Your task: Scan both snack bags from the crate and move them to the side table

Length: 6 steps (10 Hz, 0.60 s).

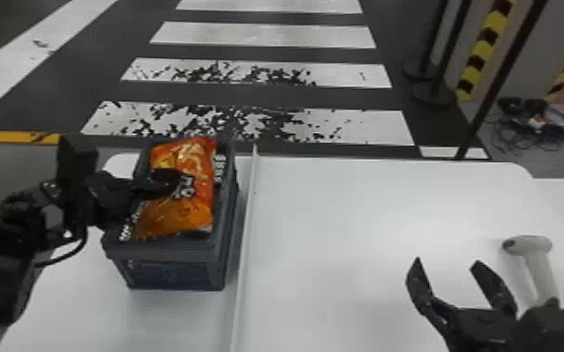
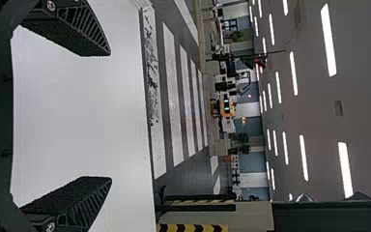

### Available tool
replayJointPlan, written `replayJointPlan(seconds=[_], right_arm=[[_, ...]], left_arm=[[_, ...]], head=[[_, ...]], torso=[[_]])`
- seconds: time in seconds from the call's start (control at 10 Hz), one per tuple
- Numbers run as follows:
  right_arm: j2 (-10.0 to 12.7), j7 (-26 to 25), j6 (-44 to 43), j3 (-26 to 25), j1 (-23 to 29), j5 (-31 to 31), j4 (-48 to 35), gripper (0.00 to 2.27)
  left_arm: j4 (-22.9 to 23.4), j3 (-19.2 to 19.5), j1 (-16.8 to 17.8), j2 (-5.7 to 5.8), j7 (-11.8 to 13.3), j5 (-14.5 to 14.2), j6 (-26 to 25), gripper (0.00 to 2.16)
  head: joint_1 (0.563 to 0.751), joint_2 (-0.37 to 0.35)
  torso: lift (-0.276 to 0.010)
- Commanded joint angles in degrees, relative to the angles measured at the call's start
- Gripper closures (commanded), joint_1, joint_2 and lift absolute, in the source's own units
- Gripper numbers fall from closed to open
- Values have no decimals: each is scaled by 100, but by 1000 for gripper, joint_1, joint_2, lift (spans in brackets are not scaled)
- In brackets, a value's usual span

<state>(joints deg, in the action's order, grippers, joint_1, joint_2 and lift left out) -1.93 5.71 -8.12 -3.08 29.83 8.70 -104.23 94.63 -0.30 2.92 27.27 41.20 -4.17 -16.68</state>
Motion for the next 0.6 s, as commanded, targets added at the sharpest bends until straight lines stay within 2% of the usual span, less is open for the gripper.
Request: replayJointPlan(seconds=[0.0,0.3,0.5], right_arm=[[0,1,0,9,14,-9,-1,73],[0,1,0,9,23,-18,-1,73],[9,-8,0,9,23,-18,-1,73]], left_arm=[[135,100,-37,6,2,-31,2,2138],[390,232,-46,6,11,-119,-51,2138],[829,381,-151,6,2,-216,-314,2138]], head=[[695,13],[695,17],[695,16]], torso=[[-99],[-99],[-99]])
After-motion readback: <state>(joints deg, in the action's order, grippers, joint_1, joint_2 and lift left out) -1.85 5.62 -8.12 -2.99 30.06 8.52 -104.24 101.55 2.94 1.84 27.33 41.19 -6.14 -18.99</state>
